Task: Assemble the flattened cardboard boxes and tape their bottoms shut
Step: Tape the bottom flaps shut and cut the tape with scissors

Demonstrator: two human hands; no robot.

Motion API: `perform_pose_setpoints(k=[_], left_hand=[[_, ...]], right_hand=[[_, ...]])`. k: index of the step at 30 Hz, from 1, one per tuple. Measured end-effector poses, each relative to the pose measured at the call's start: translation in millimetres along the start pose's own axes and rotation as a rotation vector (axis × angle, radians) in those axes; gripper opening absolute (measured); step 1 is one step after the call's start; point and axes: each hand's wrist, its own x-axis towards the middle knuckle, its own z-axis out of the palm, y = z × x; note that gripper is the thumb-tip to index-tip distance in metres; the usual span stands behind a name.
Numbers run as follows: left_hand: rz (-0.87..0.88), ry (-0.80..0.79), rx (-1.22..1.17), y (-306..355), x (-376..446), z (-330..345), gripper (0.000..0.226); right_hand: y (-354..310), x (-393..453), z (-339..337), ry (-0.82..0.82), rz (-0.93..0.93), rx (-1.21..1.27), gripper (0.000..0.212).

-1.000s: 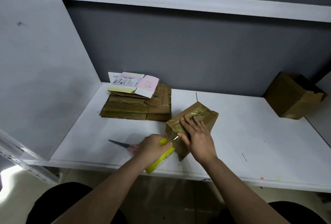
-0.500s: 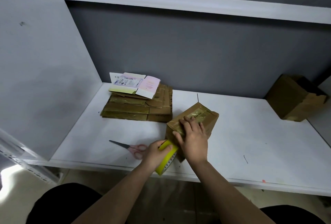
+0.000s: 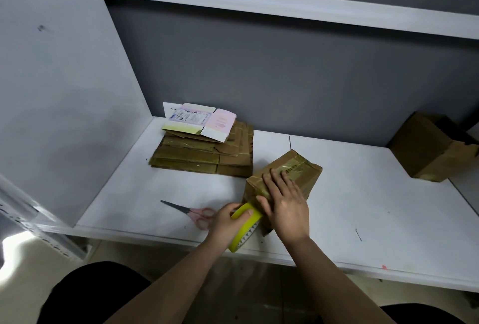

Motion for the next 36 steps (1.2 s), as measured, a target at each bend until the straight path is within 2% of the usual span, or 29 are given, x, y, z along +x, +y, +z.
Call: perform_pose_setpoints(k=[9,15,20,24,28,36], left_hand=[[0.043,-0.047,-0.085,1.5,-6.6,-6.1,0.025],[0.05,-0.055,0.084,11.2,0.9,-13.4,0.03],[0.054,-0.076,0.168,16.0,2.2,-13.1,0.027],[0.052,-0.08,0.247,20.5,3.9,-13.0,0.031],[0.023,-0.092,0.338,25.5,7.6,-14.0,0.033],[0.019,-0.03,0.635,33.2,10.1,-7.2,0.039]], right_hand=[[0.9,3.3,5.5,0.026,-0.019,-0.059,0.058],[2.7,4.4,10.6,0.07,-0.031,-0.044,0.051],[2.7,4.3,10.5,0.074,-0.029,-0.06,0.051],[1.2,5.3,8.8,0.06,-0.023,-0.048,0.059],[0.7,5.5,9.1,0.054,-0.022,-0.046,0.052],[-0.2,5.9,6.3,0.042,-0.016,-0.029,0.053]])
